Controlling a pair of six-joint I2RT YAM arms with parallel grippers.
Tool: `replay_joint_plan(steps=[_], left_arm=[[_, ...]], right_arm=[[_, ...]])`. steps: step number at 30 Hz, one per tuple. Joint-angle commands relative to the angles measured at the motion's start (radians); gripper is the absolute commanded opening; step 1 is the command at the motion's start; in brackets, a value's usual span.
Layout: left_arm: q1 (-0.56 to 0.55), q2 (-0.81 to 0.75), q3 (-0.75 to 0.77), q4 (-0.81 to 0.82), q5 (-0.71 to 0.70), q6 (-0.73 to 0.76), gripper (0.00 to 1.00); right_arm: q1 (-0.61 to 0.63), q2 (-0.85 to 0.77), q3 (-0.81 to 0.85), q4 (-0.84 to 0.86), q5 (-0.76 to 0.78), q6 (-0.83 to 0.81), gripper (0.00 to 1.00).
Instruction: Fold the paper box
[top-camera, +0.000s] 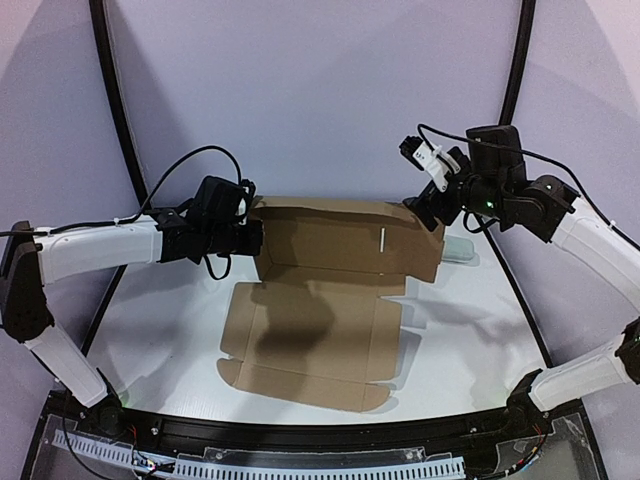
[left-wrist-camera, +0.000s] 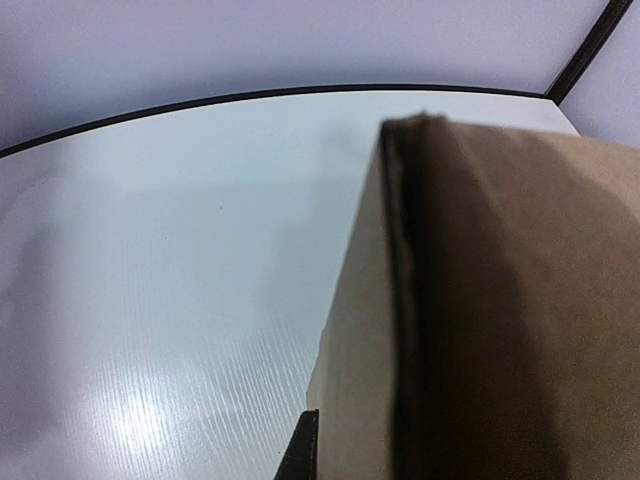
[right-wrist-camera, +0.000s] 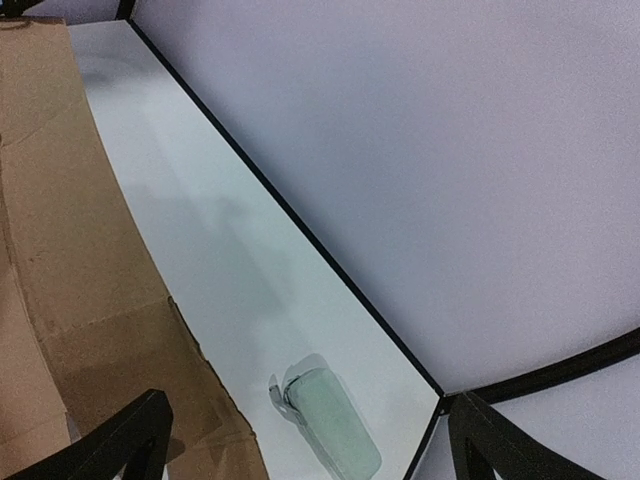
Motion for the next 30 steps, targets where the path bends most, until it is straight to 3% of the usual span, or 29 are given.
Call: replay_joint_plan(steps=[1,9,12,21,30], left_arm=[[0.003,-0.003,0.033,0.005,0.014,-0.02,0.01],[0.003,-0.008,0.027,0.012,0.035,-0.047,0.01],[0.003,-0.009,0.032,0.0,0.035,-0.06,0.01],[0.002,0.015,0.04,-0.008,0.16,-0.027,0.01],[0.002,0.025,0.034,-0.016,0.139,-0.023,0.01]], right_arm=[[-0.006,-0.005,-0.019,0.036,0.002,0.015,0.98],[-0.005,0.012,-0.051,0.029,0.02,0.032,0.98],[-0.004,0.017,-0.07,0.027,-0.064,0.045,0.98],[-0.004,0.114,-0.039,0.169,-0.147,0.064,0.98],[-0.004,0.168,-0.034,0.318,-0.121,0.115,0.98]])
